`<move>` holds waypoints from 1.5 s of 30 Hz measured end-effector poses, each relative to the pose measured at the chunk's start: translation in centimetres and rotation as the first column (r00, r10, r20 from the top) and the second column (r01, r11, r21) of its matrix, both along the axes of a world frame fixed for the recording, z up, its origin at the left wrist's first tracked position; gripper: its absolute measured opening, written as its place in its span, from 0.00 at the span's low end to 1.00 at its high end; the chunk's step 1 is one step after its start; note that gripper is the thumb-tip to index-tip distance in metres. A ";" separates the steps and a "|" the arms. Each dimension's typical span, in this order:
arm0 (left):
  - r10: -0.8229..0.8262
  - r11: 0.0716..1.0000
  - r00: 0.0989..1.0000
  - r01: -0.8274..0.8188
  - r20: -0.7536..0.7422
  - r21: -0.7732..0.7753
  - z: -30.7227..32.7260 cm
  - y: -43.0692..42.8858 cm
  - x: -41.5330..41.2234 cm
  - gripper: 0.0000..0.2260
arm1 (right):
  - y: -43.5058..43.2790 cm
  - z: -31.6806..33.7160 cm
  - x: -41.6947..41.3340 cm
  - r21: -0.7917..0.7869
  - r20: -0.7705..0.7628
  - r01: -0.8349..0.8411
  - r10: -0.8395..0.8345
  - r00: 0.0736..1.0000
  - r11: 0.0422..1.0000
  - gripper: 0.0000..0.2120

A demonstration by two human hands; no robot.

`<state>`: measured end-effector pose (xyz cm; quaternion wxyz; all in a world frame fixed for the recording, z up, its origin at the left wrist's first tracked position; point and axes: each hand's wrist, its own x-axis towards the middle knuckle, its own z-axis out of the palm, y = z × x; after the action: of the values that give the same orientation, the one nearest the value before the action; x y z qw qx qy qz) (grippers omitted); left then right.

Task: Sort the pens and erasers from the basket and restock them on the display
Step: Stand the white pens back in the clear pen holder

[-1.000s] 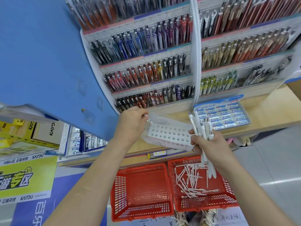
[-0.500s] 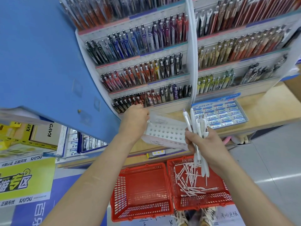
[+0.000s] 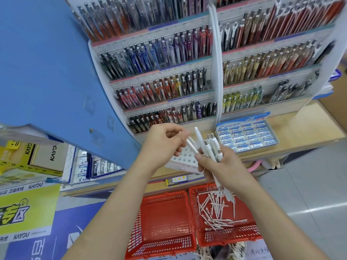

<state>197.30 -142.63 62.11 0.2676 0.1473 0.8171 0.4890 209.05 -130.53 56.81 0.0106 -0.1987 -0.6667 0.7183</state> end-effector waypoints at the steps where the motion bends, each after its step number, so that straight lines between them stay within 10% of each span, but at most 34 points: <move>1: 0.030 0.999 1.000 -0.030 0.009 0.042 0.1 -0.4 -0.2 0.04 | 0.2 0.0 0.1 -0.031 0.017 0.002 -0.001 1.000 1.000 0.07; 11: 0.251 0.908 0.940 -0.311 0.232 0.280 0.7 -2.8 -0.7 0.05 | 0.9 -0.8 0.3 -0.061 0.000 0.132 -0.132 0.991 0.989 0.08; 21: 0.035 0.934 0.857 -0.211 -0.514 -0.288 -0.2 -4.3 -2.7 0.06 | 1.7 -2.9 0.0 0.105 0.110 0.327 -0.338 0.935 0.939 0.01; 45: -0.302 0.861 0.698 -0.093 -0.650 -0.501 -6.2 -2.9 -3.4 0.06 | 1.4 -6.9 0.6 0.266 0.177 0.299 -0.351 0.919 0.916 0.05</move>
<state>193.88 -145.48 55.92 -0.0106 0.2975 0.9428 0.1499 209.65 -129.17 49.87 0.0798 -0.3832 -0.7007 0.5964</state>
